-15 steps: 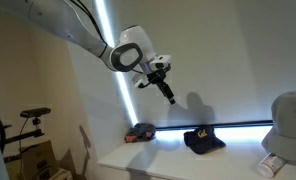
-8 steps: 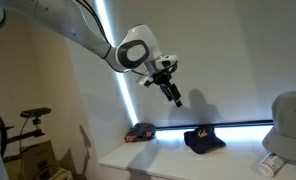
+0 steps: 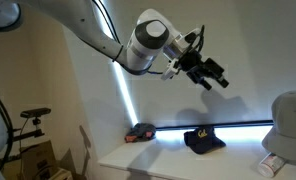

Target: Move the light gray hat to the left

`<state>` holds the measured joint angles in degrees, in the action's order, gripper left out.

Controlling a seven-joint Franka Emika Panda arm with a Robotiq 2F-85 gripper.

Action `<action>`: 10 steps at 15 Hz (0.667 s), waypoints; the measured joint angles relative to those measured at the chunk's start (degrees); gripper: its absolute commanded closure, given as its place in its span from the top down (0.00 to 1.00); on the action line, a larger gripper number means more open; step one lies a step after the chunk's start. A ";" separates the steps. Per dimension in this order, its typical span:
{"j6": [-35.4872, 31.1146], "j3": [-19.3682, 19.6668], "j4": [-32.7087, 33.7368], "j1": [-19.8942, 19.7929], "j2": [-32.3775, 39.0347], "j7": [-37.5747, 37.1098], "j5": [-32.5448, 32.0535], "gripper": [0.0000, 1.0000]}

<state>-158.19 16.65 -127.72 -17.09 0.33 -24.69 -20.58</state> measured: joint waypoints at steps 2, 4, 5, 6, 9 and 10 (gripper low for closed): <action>-7.36 2.34 2.17 -1.38 2.38 1.05 -3.02 1.00; -10.79 -0.11 1.01 -3.08 2.78 9.06 6.47 1.00; -11.17 -2.53 0.13 -3.61 2.28 13.56 12.09 1.00; -10.47 -3.34 0.08 -3.53 1.71 12.46 14.24 1.00; -9.54 -2.10 0.87 -3.98 0.33 9.05 15.64 1.00; -9.42 -1.86 0.88 -4.23 0.06 9.00 15.69 1.00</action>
<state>-167.61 14.79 -126.84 -21.31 0.39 -15.69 -4.90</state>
